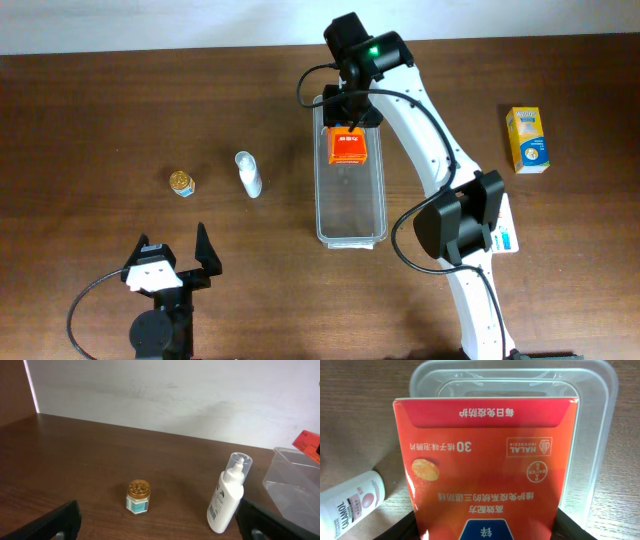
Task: Pack container
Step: 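Lift the orange box and carry it left over the container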
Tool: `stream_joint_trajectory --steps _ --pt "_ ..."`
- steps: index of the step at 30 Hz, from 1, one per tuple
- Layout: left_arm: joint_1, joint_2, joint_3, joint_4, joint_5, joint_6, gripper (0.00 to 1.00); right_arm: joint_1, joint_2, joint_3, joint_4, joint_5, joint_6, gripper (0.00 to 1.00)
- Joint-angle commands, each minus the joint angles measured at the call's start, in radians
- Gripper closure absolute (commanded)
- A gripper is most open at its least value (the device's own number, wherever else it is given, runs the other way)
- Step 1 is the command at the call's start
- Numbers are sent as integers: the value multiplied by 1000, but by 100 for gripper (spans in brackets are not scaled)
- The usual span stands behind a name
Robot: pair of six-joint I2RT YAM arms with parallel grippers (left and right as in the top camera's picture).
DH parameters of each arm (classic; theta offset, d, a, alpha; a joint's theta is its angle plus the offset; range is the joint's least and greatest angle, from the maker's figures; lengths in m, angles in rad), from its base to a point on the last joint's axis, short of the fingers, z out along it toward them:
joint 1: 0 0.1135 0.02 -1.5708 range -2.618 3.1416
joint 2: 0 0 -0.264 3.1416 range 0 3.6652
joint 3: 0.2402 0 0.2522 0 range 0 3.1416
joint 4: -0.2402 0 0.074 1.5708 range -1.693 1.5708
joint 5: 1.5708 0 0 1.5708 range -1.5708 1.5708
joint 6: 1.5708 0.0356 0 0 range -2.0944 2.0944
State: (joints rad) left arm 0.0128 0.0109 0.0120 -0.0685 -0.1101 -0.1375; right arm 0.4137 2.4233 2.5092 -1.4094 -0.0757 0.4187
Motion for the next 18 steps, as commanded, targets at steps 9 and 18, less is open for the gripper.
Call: stream_joint_trajectory --steps 9,18 --pt "3 -6 -3 -1 -10 16 1 19 36 -95 26 39 13 43" --pt "3 -6 -3 -1 -11 16 1 19 36 -150 96 35 13 43"
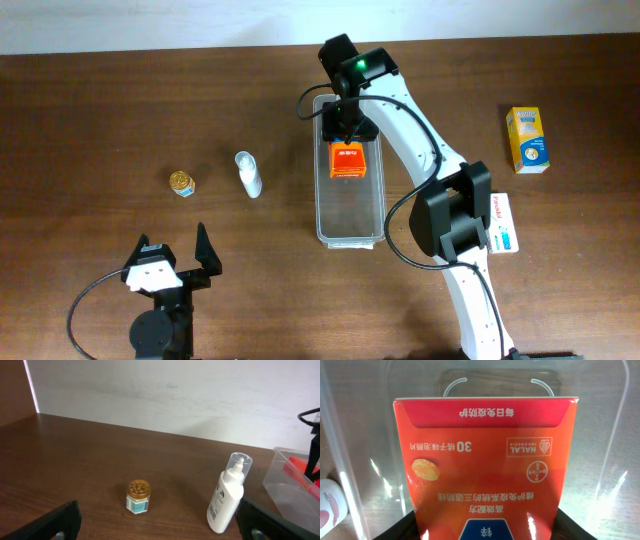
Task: Pack container
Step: 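Lift the orange box and carry it left over the container, then lower the orange box into the container and open the right gripper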
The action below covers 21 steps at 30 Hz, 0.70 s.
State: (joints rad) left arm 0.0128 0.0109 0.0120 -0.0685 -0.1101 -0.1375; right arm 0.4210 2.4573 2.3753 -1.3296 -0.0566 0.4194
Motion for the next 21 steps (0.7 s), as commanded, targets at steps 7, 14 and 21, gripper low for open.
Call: stream_joint_trajectory --steps 7,14,21 --pt "3 -6 -3 -1 -11 16 1 18 3 -47 71 16 12 43" --pt "3 -6 -3 -1 -11 16 0 45 3 -91 105 16 12 43" --pt "3 -6 -3 -1 -10 16 1 64 3 -96 138 17 12 43"
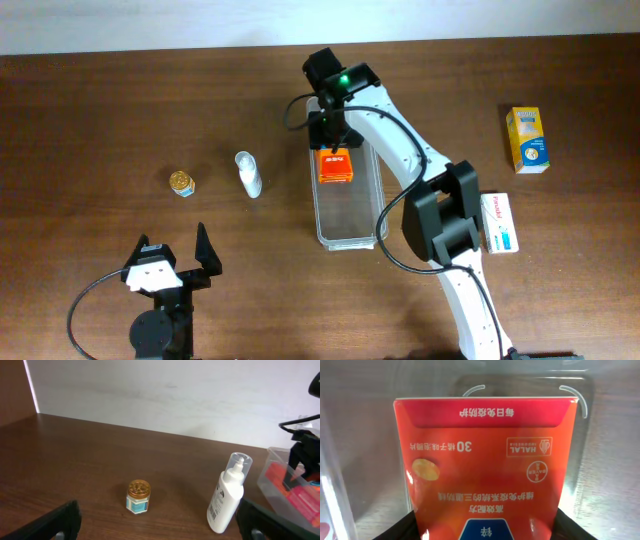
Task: Pack container
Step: 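Lower the orange box into the container and open the right gripper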
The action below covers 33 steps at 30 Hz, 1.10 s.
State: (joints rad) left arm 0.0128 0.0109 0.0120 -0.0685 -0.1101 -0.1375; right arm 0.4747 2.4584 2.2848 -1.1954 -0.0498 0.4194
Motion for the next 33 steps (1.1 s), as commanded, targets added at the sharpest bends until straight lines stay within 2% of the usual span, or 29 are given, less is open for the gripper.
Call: stream_joint_trajectory --steps 1,8,10,21,27,33 --pt "3 -6 -3 -1 -11 16 1 10 2 -5 3 10 12 43" --pt "3 -6 -3 -1 -11 16 1 10 2 -5 4 23 12 43" --pt "3 -6 -3 -1 -11 16 1 10 2 -5 3 29 12 37" --pt "3 -6 -3 -1 -11 16 1 8 2 -6 3 61 12 36" --pt "3 -6 -3 -1 -11 16 1 6 2 -5 6 68 12 28" --pt "3 -6 -3 -1 -11 16 1 -29 -9 16 1 69 8 28"
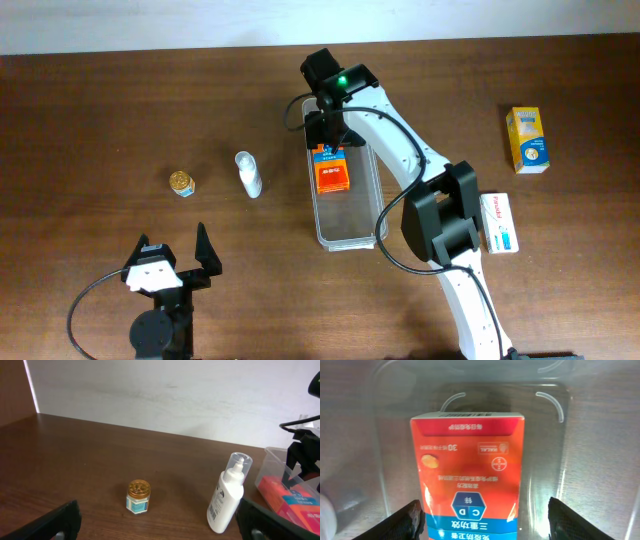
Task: Pack container
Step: 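Lower the orange box into the container and open the right gripper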
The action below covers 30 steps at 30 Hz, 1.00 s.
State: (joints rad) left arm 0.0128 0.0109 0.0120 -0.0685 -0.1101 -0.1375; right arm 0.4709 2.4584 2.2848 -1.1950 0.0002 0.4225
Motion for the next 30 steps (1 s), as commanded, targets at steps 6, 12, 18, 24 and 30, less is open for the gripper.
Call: stream_joint_trajectory --steps 6,12,18,24,30 --pt "3 -6 -3 -1 -11 16 1 -60 -19 87 -13 24 -26 28" --pt "3 -6 -3 -1 -11 16 1 -87 -19 139 -31 47 -25 28" --pt "3 -6 -3 -1 -10 16 1 -117 -19 139 -47 69 -25 28" --pt "3 -6 -3 -1 -11 16 1 -131 -19 139 -47 64 -26 27" --pt "3 -6 -3 -1 -10 16 1 -129 -19 140 -46 42 -52 27"
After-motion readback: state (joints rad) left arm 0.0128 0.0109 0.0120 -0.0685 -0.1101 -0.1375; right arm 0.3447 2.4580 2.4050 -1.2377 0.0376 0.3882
